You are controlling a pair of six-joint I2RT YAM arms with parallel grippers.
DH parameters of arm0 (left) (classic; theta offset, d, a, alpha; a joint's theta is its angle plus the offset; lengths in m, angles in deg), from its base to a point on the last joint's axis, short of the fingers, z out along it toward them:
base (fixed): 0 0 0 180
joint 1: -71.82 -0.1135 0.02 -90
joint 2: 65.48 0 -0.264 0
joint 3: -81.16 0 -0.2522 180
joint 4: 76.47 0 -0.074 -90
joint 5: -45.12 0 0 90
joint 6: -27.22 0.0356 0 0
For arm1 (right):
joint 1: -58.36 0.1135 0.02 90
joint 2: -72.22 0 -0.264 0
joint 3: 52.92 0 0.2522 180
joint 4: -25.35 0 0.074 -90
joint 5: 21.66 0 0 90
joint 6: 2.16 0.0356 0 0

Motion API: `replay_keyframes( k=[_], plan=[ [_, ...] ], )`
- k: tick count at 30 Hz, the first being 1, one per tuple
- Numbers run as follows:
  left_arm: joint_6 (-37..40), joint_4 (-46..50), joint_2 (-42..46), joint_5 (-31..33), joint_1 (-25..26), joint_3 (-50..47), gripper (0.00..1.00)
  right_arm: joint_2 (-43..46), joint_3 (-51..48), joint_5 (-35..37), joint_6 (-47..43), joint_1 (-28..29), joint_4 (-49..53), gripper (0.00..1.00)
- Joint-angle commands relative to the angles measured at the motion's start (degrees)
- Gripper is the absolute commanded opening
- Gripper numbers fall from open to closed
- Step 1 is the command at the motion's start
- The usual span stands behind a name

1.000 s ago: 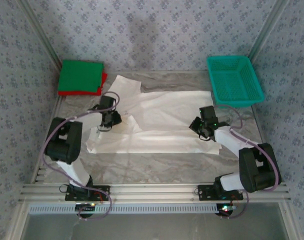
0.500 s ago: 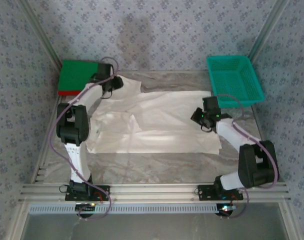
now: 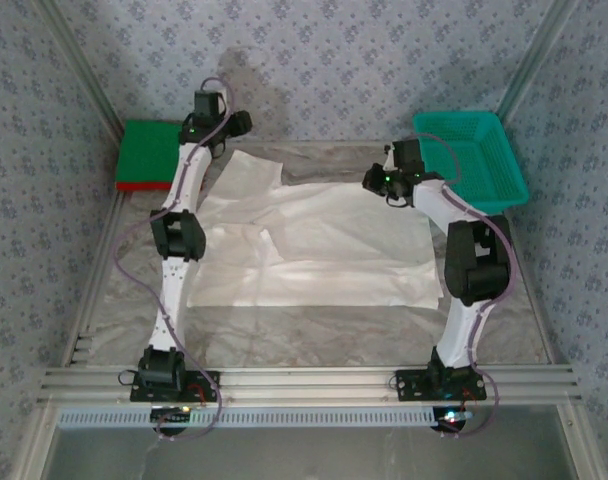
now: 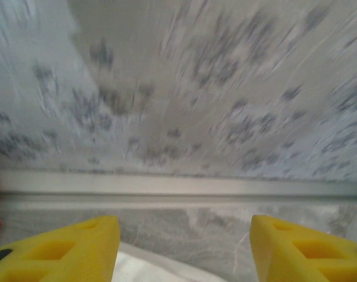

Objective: Fold and stack the t-shirts

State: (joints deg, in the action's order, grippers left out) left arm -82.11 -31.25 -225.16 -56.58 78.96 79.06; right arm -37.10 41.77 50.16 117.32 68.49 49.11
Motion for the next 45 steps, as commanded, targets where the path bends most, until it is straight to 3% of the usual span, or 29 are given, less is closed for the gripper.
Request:
replay_keyframes(
  k=[1,13,18,24,31,36,45],
  plan=[
    [-2.4,-6.7,-1.1,-4.1,-1.1,-5.1,0.63,-1.2,1.4,-4.3,-0.9,-0.4,-1.5,0.05],
    [-3.1,-7.9,-5.6,-1.4,-1.1,-3.0,0.71,6.3,-8.1,-11.1,-0.1,-1.3,-10.3,0.11],
    [-3.6,-6.1,-6.8,-0.6,-1.1,-3.1,0.74,9.3,-10.6,-10.1,-1.1,-1.9,-10.6,0.13],
    [-6.3,-5.0,-6.6,-0.8,-1.2,-3.0,0.78,9.7,-11.1,-11.1,-0.8,-3.3,-11.2,0.14],
    [-10.2,-0.4,-6.5,3.9,-1.5,-3.2,0.8,9.4,-11.9,-14.1,1.8,-4.2,-14.6,0.14],
    [-12.5,0.4,-6.8,2.8,-1.7,-4.0,0.77,9.4,-12.1,-14.7,2.3,-4.4,-15.4,0.14],
    [-10.5,0.0,-6.4,-2.0,-0.8,-4.8,0.55,8.1,-11.7,-13.4,2.8,-5.3,-13.5,0.14]
  ],
)
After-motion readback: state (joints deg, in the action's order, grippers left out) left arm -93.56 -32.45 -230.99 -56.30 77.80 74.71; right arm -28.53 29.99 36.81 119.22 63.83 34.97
